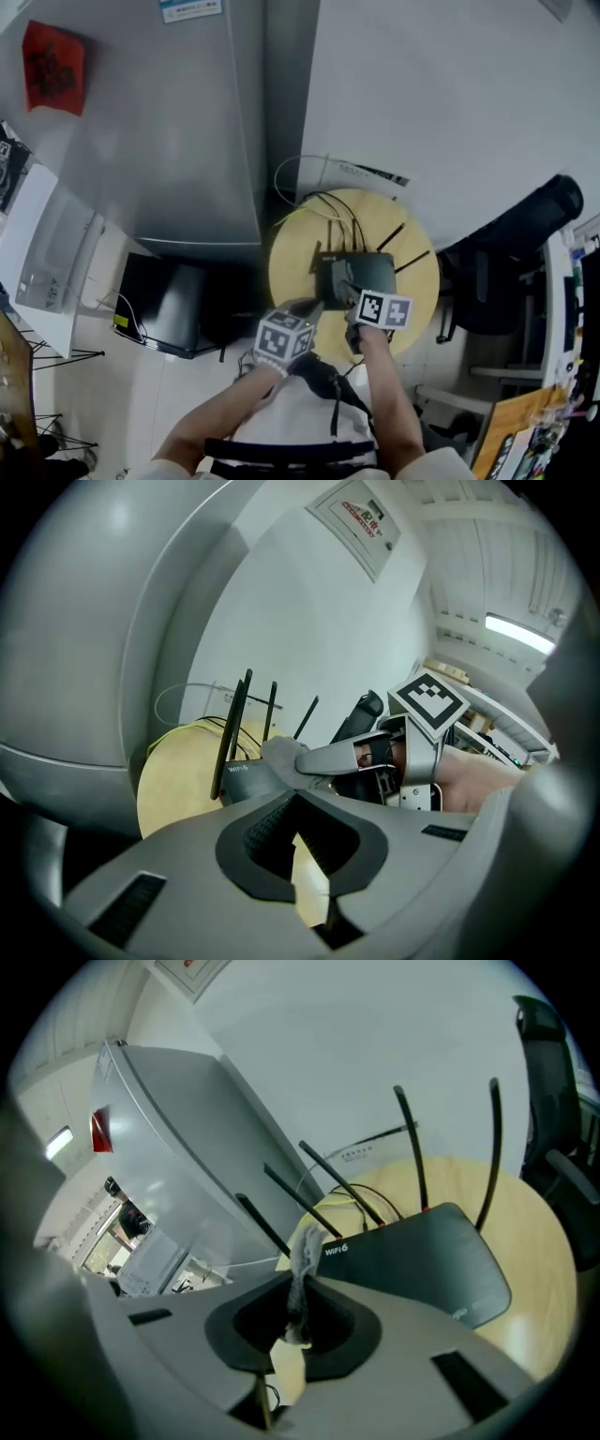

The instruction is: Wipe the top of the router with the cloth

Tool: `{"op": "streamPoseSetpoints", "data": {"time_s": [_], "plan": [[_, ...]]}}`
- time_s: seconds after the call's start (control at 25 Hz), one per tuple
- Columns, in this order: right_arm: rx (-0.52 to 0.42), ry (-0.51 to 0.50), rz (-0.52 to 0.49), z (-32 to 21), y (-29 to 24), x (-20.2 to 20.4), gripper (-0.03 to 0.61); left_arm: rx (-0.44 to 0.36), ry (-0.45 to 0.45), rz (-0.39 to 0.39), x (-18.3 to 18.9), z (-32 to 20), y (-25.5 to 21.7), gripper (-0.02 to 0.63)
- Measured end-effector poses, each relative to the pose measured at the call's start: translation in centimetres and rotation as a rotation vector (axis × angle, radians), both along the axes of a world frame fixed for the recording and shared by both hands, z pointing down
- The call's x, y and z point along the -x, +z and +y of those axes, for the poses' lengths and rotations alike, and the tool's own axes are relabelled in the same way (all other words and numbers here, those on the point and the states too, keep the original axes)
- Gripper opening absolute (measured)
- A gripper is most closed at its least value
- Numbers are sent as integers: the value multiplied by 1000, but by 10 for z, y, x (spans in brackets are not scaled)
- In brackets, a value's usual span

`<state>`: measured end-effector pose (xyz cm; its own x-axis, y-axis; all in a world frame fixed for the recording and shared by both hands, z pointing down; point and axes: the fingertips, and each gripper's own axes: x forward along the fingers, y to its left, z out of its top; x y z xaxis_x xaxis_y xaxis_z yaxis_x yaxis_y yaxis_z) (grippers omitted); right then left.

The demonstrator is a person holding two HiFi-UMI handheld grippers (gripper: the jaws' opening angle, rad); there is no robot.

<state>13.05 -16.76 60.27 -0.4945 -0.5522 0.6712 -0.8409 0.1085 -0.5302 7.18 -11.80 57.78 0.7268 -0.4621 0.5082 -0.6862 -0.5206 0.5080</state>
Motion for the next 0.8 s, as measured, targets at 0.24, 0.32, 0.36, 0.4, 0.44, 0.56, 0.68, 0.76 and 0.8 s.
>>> {"op": "streamPoseSetpoints", "data": {"time_s": [0.24,0.32,0.36,0.4,0.44,0.56,0.68,0.76,0.8], "plan": [[53,-90,54,-32,33,10,41,30,-93,-26,0,-19,16,-3],[68,-107,64,-40,44,15,41,44,-114,-30,2,-23,21,-3],[75,-116,65,-43,48,17,41,49,-123,-29,3,-24,23,-3],[83,-124,67,-46,53,20,41,54,-133,-30,4,-24,25,-3],[92,-131,70,-48,57,22,41,60,-142,-31,6,-24,27,-3],[120,-144,87,-52,69,26,41,75,-165,-35,11,-23,30,-3],[127,-157,87,-55,76,30,41,85,-185,-29,14,-23,31,-3],[135,-168,88,-56,80,32,41,91,-192,-28,15,-22,33,-3],[140,-170,89,-56,82,33,41,94,-195,-29,16,-22,33,-3]]}}
